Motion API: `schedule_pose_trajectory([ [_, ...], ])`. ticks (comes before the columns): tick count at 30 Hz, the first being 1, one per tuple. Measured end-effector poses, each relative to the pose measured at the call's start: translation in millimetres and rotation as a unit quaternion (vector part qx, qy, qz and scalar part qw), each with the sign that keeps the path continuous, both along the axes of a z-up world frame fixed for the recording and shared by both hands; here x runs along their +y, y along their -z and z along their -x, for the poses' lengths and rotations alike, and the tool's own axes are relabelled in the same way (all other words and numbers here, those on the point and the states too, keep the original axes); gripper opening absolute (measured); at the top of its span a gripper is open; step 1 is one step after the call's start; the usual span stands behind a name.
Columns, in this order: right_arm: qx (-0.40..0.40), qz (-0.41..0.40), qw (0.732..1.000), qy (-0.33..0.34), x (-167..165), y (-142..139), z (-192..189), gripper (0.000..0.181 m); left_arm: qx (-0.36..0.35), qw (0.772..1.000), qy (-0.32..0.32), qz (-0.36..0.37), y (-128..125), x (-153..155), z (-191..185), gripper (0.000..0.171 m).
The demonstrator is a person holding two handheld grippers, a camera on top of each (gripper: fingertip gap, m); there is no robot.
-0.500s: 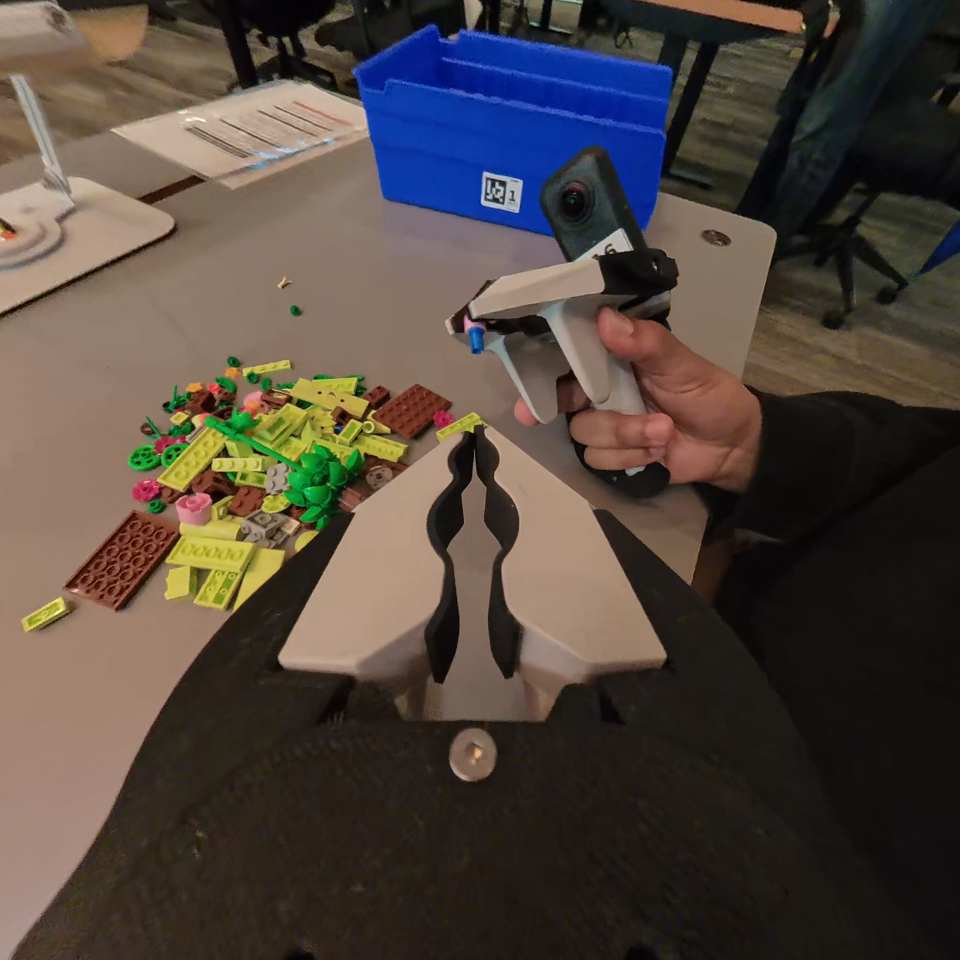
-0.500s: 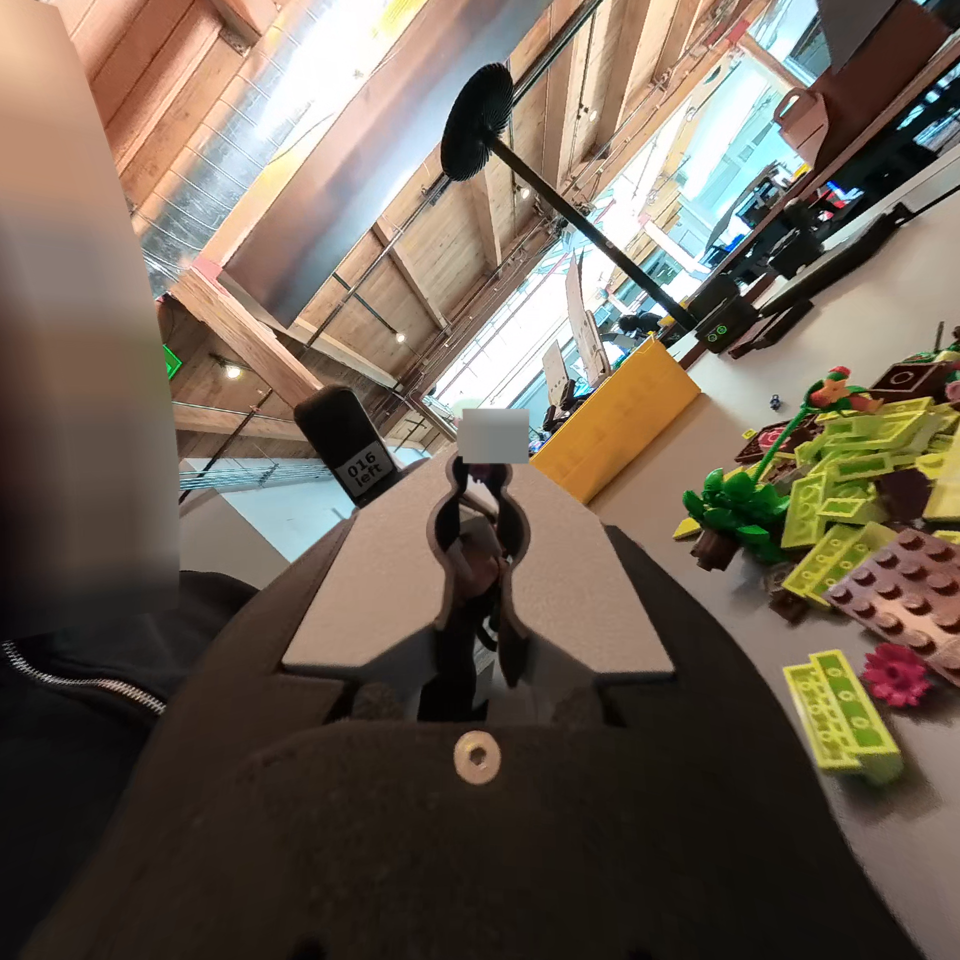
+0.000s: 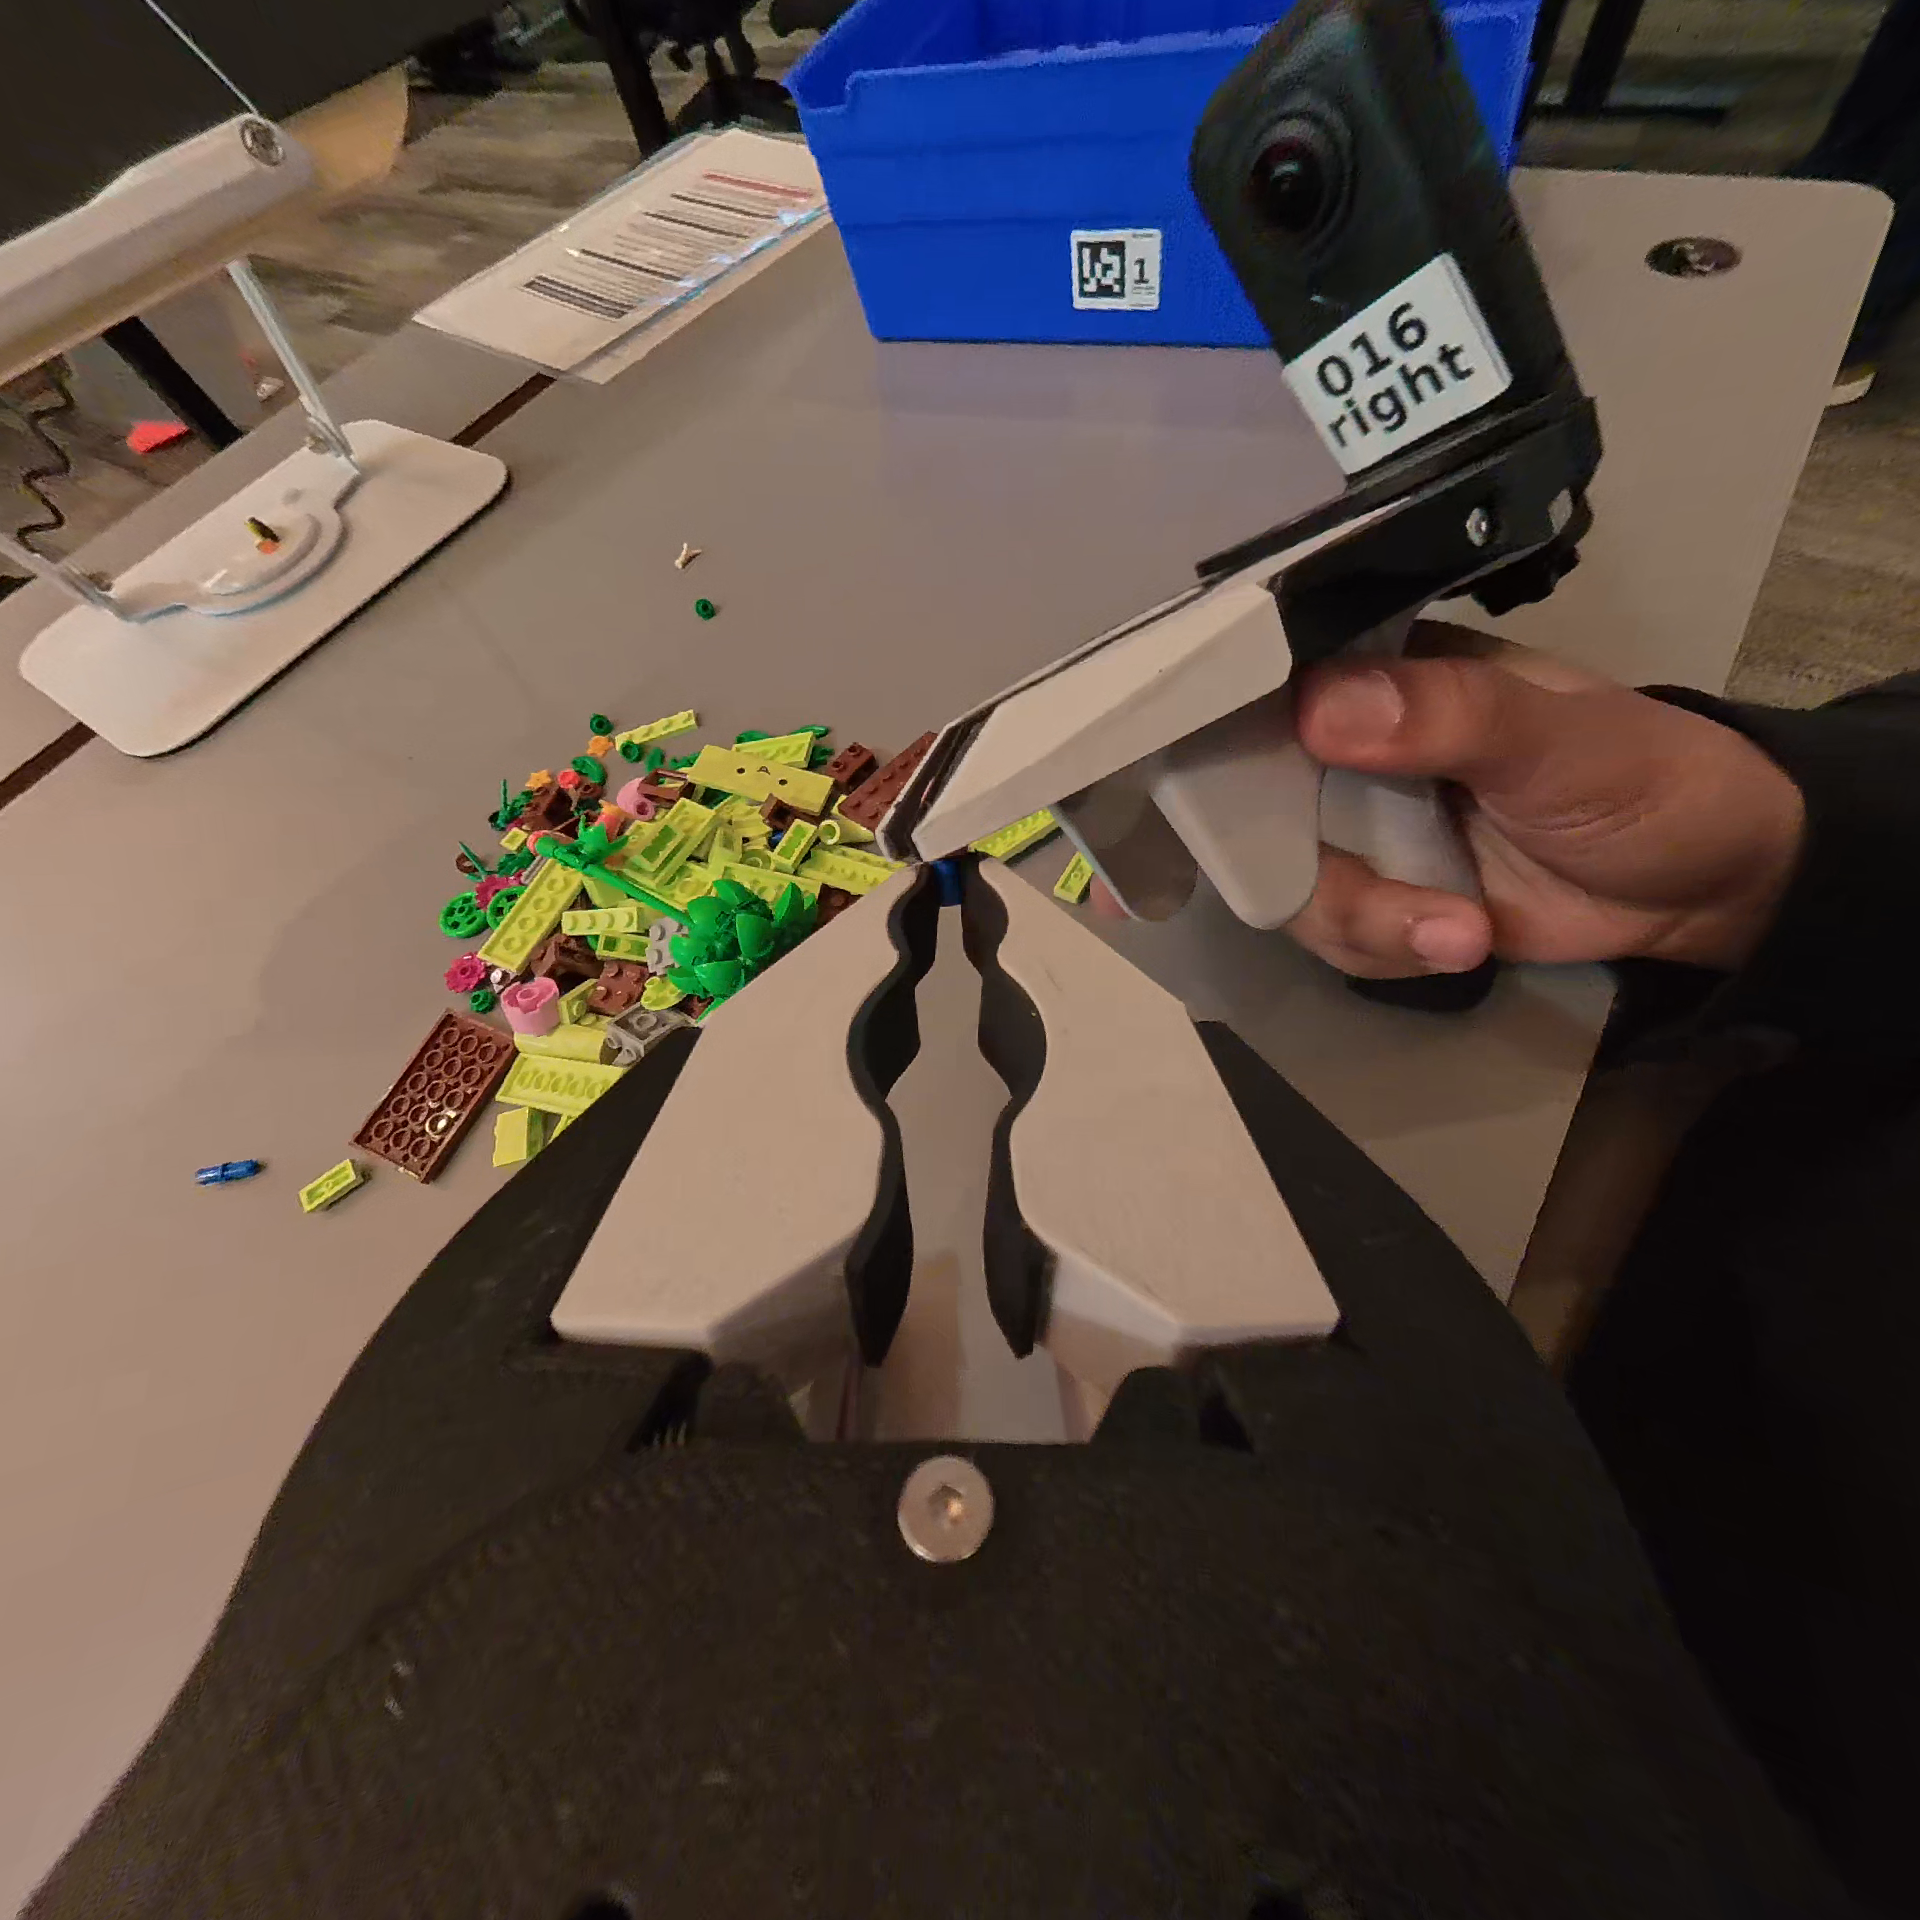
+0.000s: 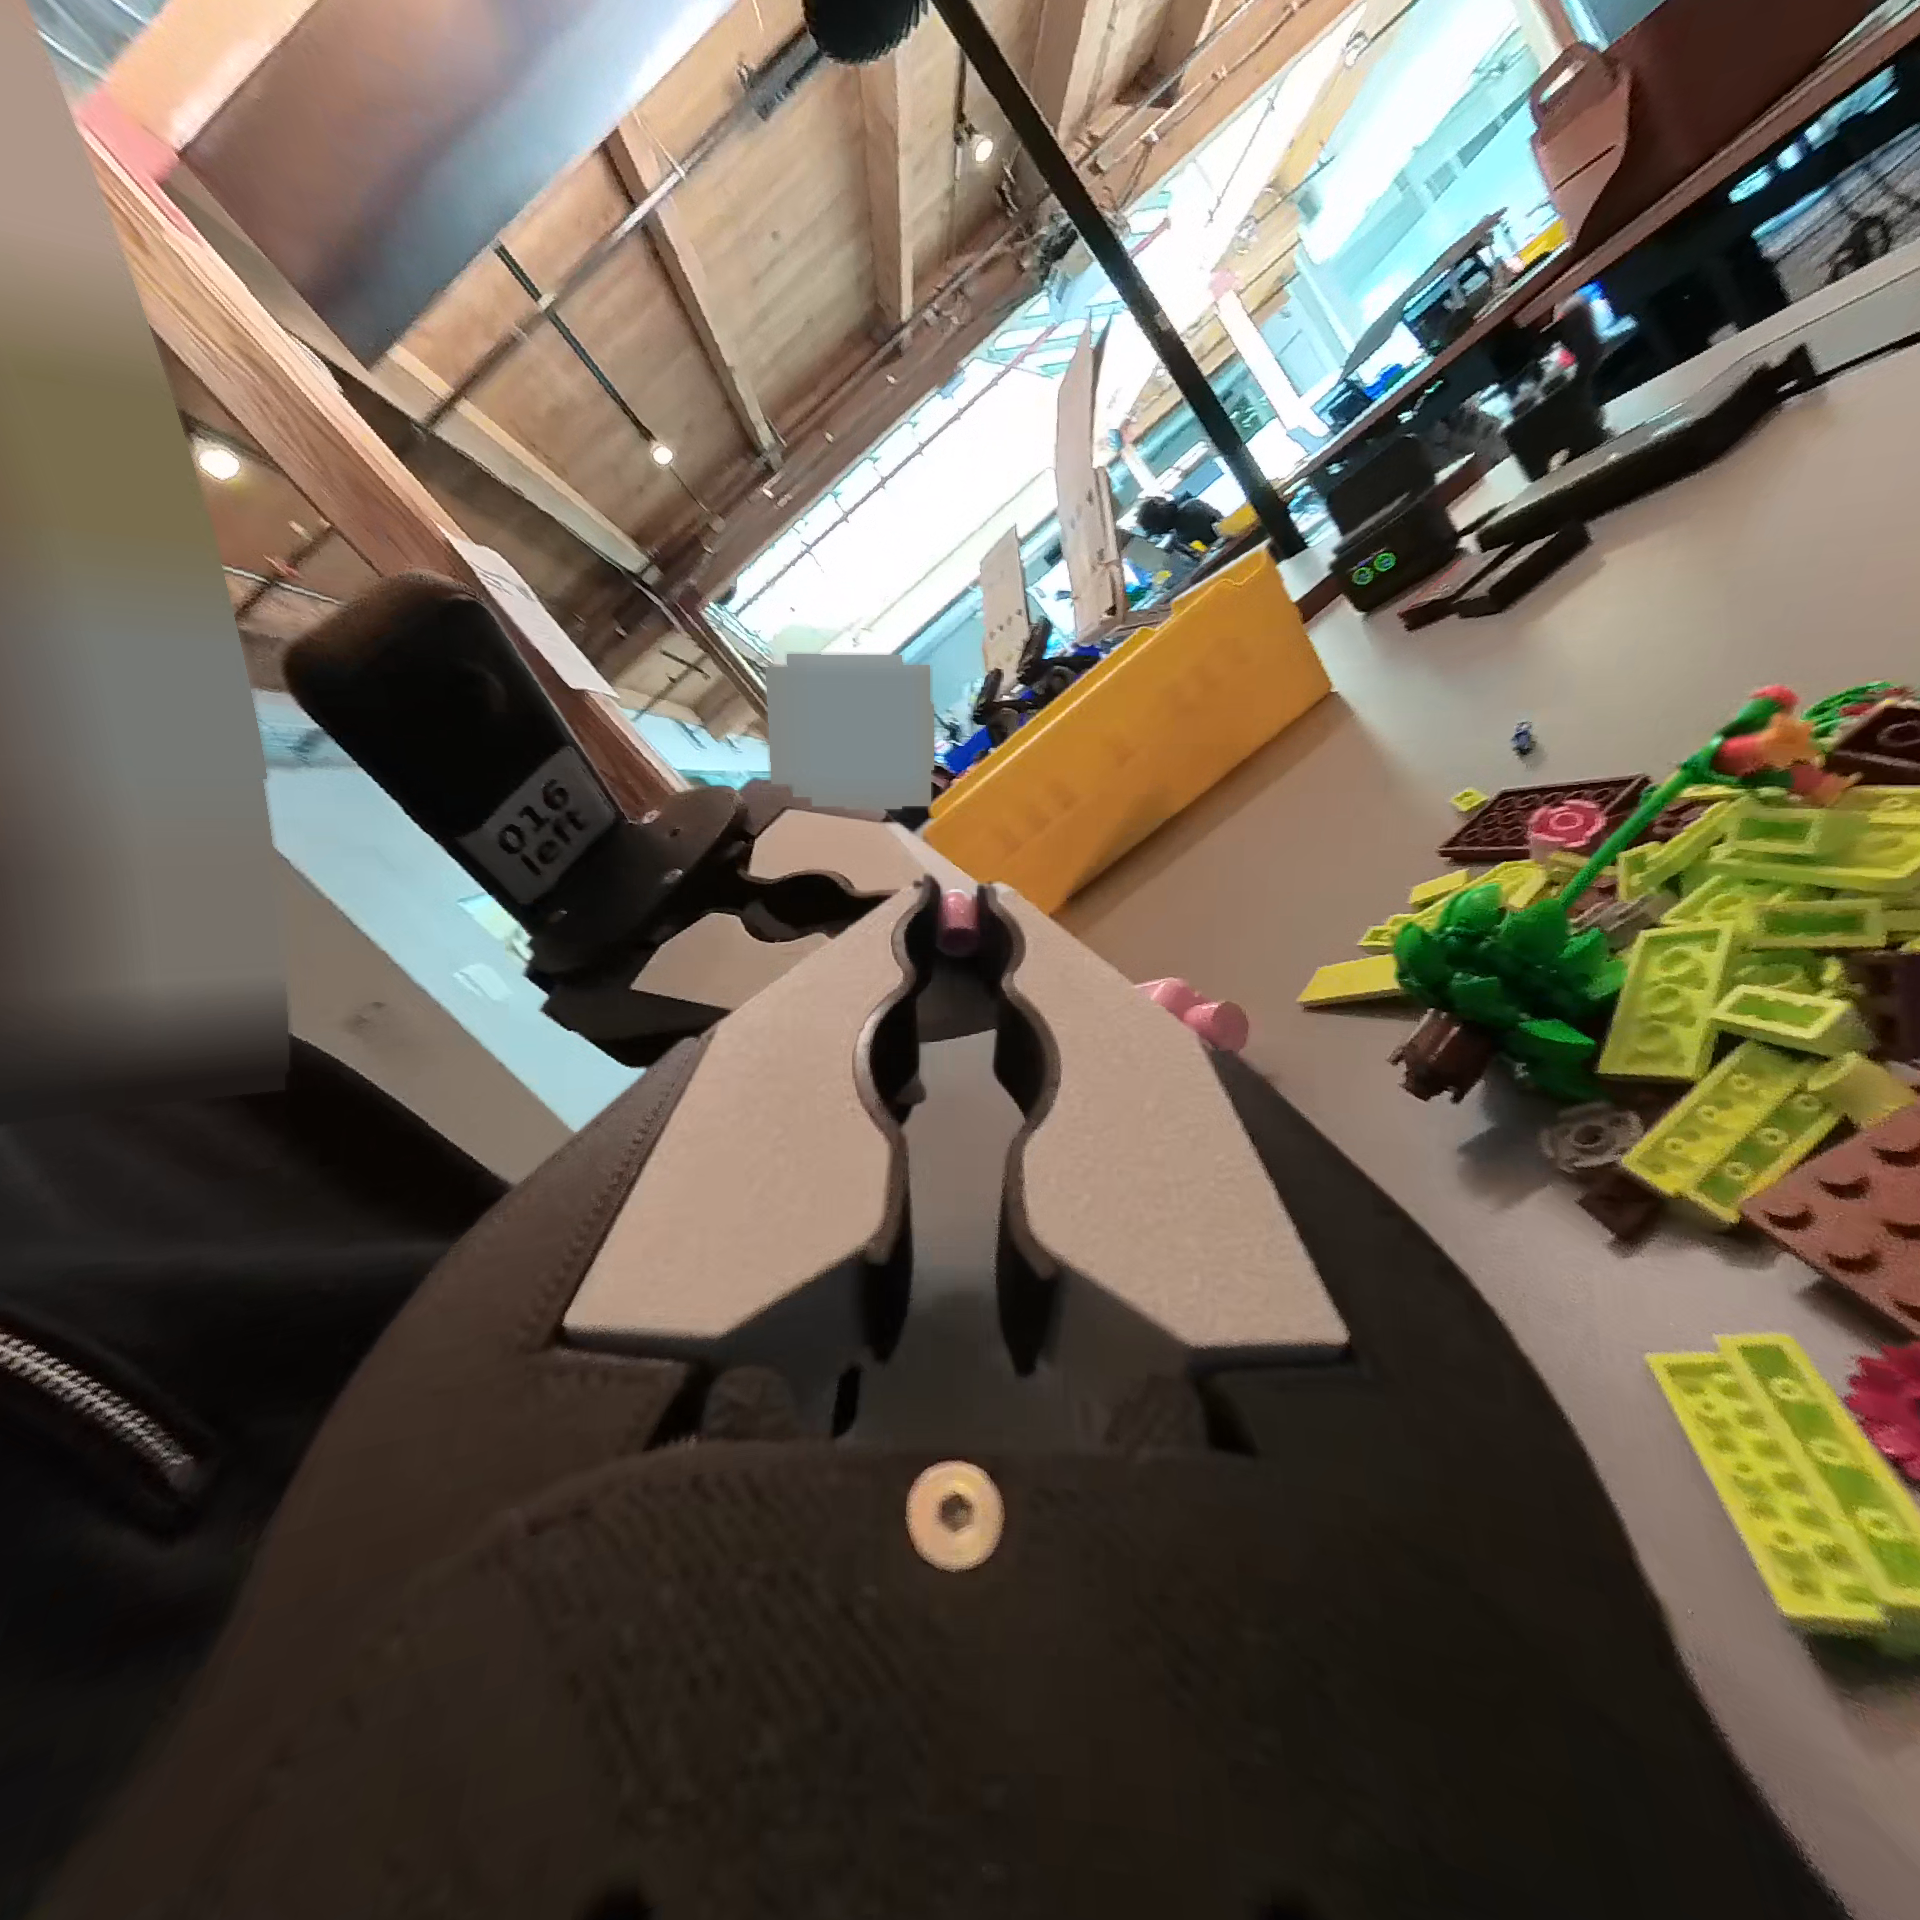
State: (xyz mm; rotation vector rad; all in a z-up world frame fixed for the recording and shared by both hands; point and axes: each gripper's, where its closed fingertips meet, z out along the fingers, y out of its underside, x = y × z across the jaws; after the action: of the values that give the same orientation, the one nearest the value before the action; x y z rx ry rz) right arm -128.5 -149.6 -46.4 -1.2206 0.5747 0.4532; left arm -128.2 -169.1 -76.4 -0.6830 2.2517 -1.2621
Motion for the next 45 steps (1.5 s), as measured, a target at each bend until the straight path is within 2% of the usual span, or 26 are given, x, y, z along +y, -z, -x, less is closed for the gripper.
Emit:
schedule_pose_trajectory([
  [4, -0.016, 0.018, 1.0, 0.012, 1, 1, 0, 0.006, 0.0, 1.0, -0.002, -0.013, 4, 3, -1, 0.003],
  [8, -0.018, 0.001, 1.0, 0.011, -3, -3, -1, 0.024, -0.008, 0.999, -0.008, -0.031, 10, 7, -4, 0.003],
  [11, -0.021, -0.013, 0.999, 0.038, -14, -6, -9, 0.038, -0.003, 1.0, -0.007, -0.027, 12, 8, -5, 0.003],
  [15, -0.043, 0.01, 0.997, 0.056, -19, -5, -13, 0.036, -0.005, 1.0, -0.005, -0.023, 12, 9, -6, 0.003],
  [22, -0.042, 0.023, 0.998, 0.031, -12, -2, -6, 0.029, -0.039, 0.999, 0.0, -0.022, 6, 9, -7, 0.003],
  [33, -0.066, 0.069, 0.995, 0.035, -4, 4, -3, 0.011, -0.157, 0.981, -0.004, -0.116, 5, 13, -11, 0.003],
  [41, -0.069, 0.091, 0.993, 0.015, -1, 9, 1, 0.016, -0.172, 0.974, 0.001, -0.145, 8, 15, -11, 0.003],
  [45, -0.071, 0.095, 0.993, 0.003, -2, 11, 3, 0.014, -0.144, 0.984, 0.02, -0.106, 8, 10, -6, 0.003],
])
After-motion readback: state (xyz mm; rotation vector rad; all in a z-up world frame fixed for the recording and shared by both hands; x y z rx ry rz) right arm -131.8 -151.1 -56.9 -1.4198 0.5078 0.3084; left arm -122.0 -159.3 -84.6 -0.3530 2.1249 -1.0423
